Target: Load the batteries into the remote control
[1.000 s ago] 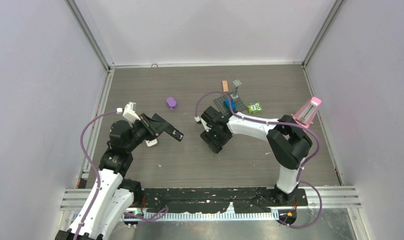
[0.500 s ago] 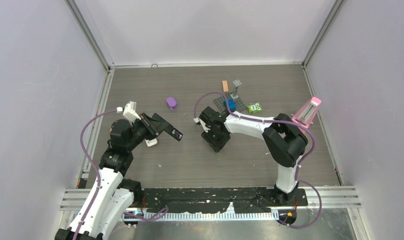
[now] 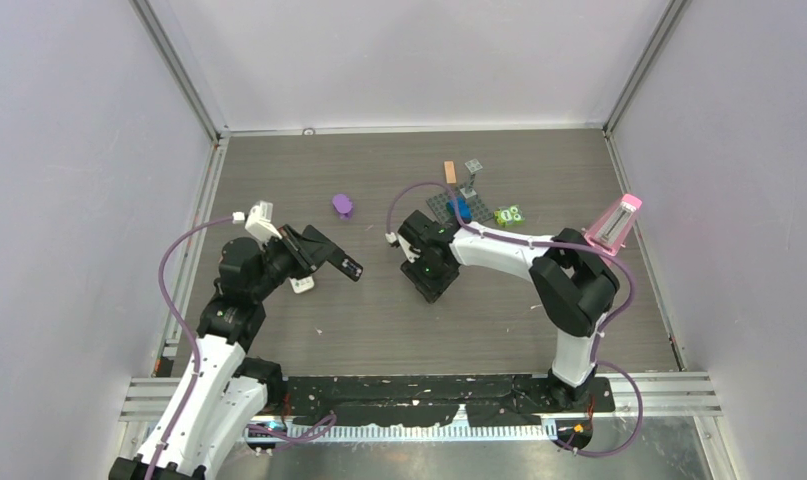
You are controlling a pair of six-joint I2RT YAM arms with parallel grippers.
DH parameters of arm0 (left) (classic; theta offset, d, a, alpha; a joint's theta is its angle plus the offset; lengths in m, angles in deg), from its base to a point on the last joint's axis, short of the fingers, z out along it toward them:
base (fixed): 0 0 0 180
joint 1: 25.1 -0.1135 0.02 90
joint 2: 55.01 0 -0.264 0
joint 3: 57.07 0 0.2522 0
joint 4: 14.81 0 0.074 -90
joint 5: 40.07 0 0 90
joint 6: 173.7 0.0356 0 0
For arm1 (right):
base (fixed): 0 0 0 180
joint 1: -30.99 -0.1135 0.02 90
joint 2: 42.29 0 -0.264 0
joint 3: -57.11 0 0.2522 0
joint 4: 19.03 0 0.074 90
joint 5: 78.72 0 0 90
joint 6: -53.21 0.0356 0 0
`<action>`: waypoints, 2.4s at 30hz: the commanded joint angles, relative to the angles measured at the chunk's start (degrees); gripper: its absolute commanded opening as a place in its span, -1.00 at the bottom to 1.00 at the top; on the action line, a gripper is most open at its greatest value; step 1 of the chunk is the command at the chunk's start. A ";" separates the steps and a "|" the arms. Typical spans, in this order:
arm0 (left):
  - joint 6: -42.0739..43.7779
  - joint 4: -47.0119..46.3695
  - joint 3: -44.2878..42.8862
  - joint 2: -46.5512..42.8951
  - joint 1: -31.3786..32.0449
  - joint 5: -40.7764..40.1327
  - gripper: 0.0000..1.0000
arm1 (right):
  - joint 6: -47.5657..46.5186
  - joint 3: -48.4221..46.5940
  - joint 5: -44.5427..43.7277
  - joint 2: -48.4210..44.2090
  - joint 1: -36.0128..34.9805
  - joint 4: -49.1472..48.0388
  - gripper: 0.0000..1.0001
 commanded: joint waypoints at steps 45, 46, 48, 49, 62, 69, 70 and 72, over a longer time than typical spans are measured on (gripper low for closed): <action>5.41 -18.40 1.41 2.03 0.24 22.20 -1.00 | 4.72 -8.36 -3.88 -18.52 -16.50 -13.72 -0.22; 5.37 -18.33 1.34 1.97 0.23 22.04 -1.00 | 4.62 -8.44 -3.83 -18.20 -16.55 -13.45 -0.22; 5.39 -18.15 1.19 1.91 0.25 21.64 -1.00 | 4.53 -8.62 -3.79 -17.87 -16.56 -13.07 -0.22; 5.41 -18.11 1.07 1.82 0.23 21.34 -1.00 | 4.46 -8.76 -3.70 -17.77 -16.61 -12.76 -0.22; 7.65 -14.23 -0.35 0.65 0.27 19.21 -1.00 | 3.53 -8.66 -4.13 -17.66 -16.68 -11.29 -0.23; 7.70 -14.01 -0.44 0.58 0.23 18.95 -1.00 | 3.10 -8.83 -3.63 -17.48 -16.99 -11.14 -0.23; 7.65 -14.03 -0.44 0.63 0.23 18.89 -1.00 | 3.06 -8.88 -3.53 -17.37 -17.07 -11.09 -0.23; 7.61 -14.03 -0.61 0.79 0.23 19.21 -1.00 | 3.05 -9.01 -3.79 -17.25 -17.09 -10.96 -0.22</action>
